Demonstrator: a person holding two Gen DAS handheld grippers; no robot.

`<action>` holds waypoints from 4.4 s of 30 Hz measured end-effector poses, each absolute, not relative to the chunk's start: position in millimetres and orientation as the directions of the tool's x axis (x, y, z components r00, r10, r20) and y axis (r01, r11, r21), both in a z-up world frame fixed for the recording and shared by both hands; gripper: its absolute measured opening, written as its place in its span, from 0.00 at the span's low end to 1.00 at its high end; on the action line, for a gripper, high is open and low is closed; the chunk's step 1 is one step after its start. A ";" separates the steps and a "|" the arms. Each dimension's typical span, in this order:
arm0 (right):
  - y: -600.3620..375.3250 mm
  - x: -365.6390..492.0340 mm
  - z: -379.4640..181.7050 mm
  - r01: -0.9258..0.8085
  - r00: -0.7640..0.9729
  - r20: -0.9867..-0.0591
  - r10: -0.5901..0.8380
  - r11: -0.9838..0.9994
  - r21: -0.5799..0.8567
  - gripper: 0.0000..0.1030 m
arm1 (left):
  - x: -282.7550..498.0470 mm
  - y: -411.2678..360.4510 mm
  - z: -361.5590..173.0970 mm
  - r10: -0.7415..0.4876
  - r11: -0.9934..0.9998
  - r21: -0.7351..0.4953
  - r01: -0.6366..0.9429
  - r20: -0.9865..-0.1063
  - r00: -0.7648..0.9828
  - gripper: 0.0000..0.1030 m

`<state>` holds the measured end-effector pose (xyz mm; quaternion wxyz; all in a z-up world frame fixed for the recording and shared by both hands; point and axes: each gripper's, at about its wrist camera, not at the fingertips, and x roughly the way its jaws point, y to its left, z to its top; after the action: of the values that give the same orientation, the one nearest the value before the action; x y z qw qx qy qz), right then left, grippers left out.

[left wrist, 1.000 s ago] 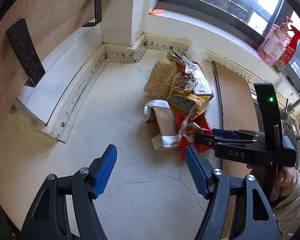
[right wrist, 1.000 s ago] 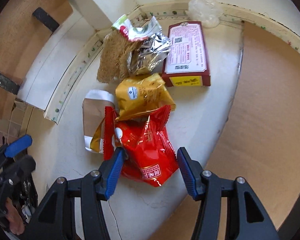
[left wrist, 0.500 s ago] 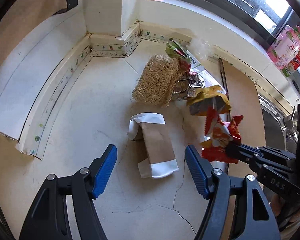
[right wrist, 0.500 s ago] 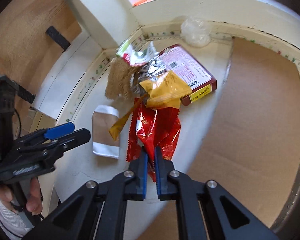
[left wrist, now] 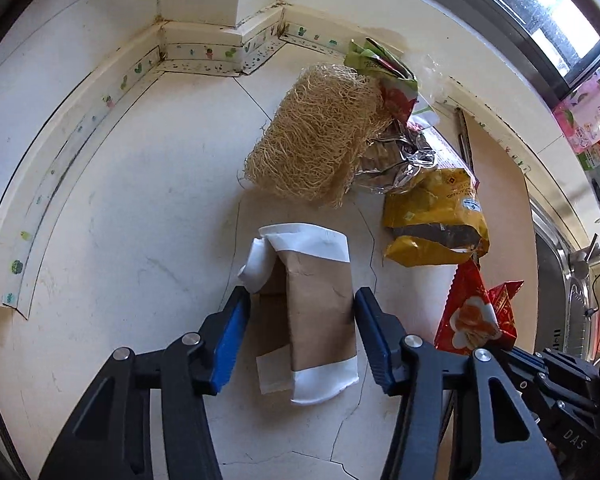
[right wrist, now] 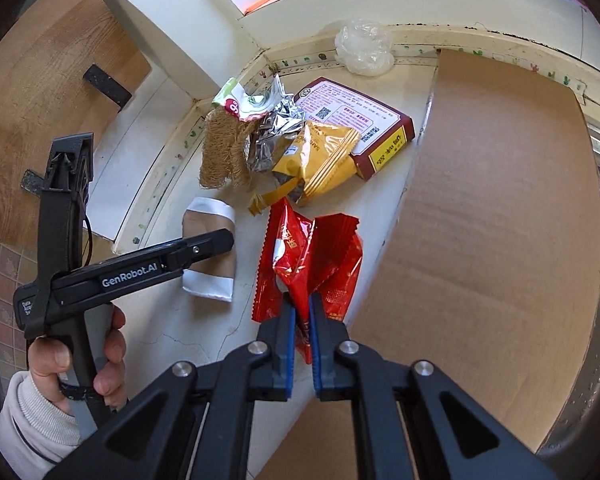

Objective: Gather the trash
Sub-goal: 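Grasp the red snack bag with the right tool while the left grasps the paper cup, then carry the snack bag and paper cup down to the bin and open both tools, then raise both tools back up to the trash pile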

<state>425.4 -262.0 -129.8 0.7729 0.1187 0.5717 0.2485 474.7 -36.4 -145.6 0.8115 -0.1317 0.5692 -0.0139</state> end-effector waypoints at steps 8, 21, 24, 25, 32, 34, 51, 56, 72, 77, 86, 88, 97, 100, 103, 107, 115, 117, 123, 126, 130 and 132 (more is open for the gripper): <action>-259.1 389.4 -115.6 -0.220 0.252 -0.816 0.520 0.852 0.475 0.06 | 429.8 -45.0 -112.6 -0.164 0.979 -0.200 -0.046 -0.897 0.411 0.50; -219.9 256.8 -67.6 -0.125 0.392 -0.796 0.462 0.884 0.451 0.05 | 286.8 -7.7 -49.2 -0.221 0.975 -0.184 0.124 -0.849 0.480 0.50; -208.8 221.2 -59.8 -0.100 0.412 -0.795 0.446 0.889 0.447 0.05 | 256.7 2.5 -42.3 -0.244 0.969 -0.195 0.152 -0.841 0.482 0.50; -203.8 206.3 -57.4 -0.092 0.418 -0.798 0.435 0.894 0.439 0.05 | 245.9 5.0 -40.9 -0.252 0.967 -0.197 0.163 -0.839 0.482 0.50; -178.8 121.5 -57.3 -0.038 0.416 -0.826 0.381 0.914 0.403 0.05 | 175.9 14.8 -45.8 -0.309 0.946 -0.219 0.241 -0.834 0.456 0.50; -173.5 99.4 -61.3 -0.019 0.405 -0.836 0.371 0.917 0.398 0.05 | 159.2 16.1 -52.3 -0.331 0.938 -0.239 0.253 -0.835 0.439 0.50; -177.4 25.4 -146.1 0.049 0.206 -0.916 0.344 0.931 0.361 0.05 | 71.3 -7.5 -136.7 -0.309 0.937 -0.237 0.256 -0.904 0.297 0.50; -193.8 20.0 -214.3 0.103 0.137 -0.923 0.361 0.921 0.375 0.05 | 59.9 -19.0 -200.3 -0.251 0.955 -0.195 0.224 -0.933 0.257 0.50; -203.7 35.7 -424.2 0.182 -0.039 -0.937 0.347 0.925 0.335 0.05 | 75.1 -20.4 -398.2 -0.220 0.974 -0.208 0.092 -0.965 0.142 0.51; -197.1 49.8 -455.2 0.179 -0.047 -0.937 0.345 0.926 0.332 0.09 | 78.5 -23.9 -428.9 -0.207 0.977 -0.198 0.084 -0.971 0.123 0.55; -178.6 64.0 -463.4 0.139 -0.081 -0.941 0.329 0.938 0.317 0.40 | 82.5 -3.8 -428.7 -0.138 0.990 -0.132 0.053 -0.980 0.141 0.77; -175.5 66.3 -460.8 0.134 -0.071 -0.942 0.328 0.939 0.317 0.42 | 82.8 2.8 -425.2 -0.129 0.991 -0.123 0.050 -0.981 0.144 0.78; -166.4 59.9 -406.3 0.155 -0.053 -0.936 0.348 0.929 0.336 0.42 | 70.1 19.2 -363.2 -0.134 0.991 -0.134 0.010 -0.977 0.164 0.78; -166.2 50.5 -371.6 0.150 -0.042 -0.935 0.353 0.927 0.343 0.42 | 63.3 14.6 -326.0 -0.136 0.991 -0.132 0.035 -0.975 0.178 0.78; -166.8 39.7 -329.5 0.146 -0.018 -0.929 0.371 0.920 0.364 0.42 | 56.8 9.3 -282.8 -0.137 0.989 -0.124 0.074 -0.971 0.196 0.78; -169.8 27.8 -265.2 0.133 0.032 -0.925 0.378 0.916 0.378 0.42 | 50.4 3.0 -221.8 -0.144 0.985 -0.114 0.130 -0.959 0.245 0.78; -173.8 12.4 -155.1 0.075 0.171 -0.922 0.348 0.928 0.364 0.42 | 44.4 -2.2 -109.1 -0.172 0.970 -0.098 0.224 -0.925 0.340 0.78; -175.3 8.2 -126.3 0.051 0.221 -0.912 0.344 0.930 0.363 0.42 | 44.2 -3.8 -83.4 -0.183 0.965 -0.092 0.246 -0.906 0.381 0.78; -182.6 4.5 -68.3 0.018 0.337 -0.891 0.305 0.944 0.330 0.42 | 47.7 -6.3 -22.1 -0.218 0.950 -0.078 0.301 -0.858 0.466 0.78; -188.5 6.1 -41.0 0.019 0.395 -0.870 0.295 0.944 0.329 0.42 | 50.5 -8.2 2.3 -0.241 0.944 -0.079 0.322 -0.830 0.504 0.78; -191.8 8.9 -8.2 0.028 0.460 -0.847 0.266 0.949 0.313 0.42 | 53.5 -6.3 28.5 -0.266 0.937 -0.077 0.342 -0.792 0.550 0.78; -194.2 11.5 4.4 0.050 0.487 -0.835 0.257 0.946 0.320 0.42 | 57.9 -6.0 38.0 -0.275 0.933 -0.072 0.353 -0.776 0.568 0.78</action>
<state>11.5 -194.2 4.4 0.8488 0.1525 0.5026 0.0611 57.9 -6.0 38.0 0.8844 0.0454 0.4294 -0.1774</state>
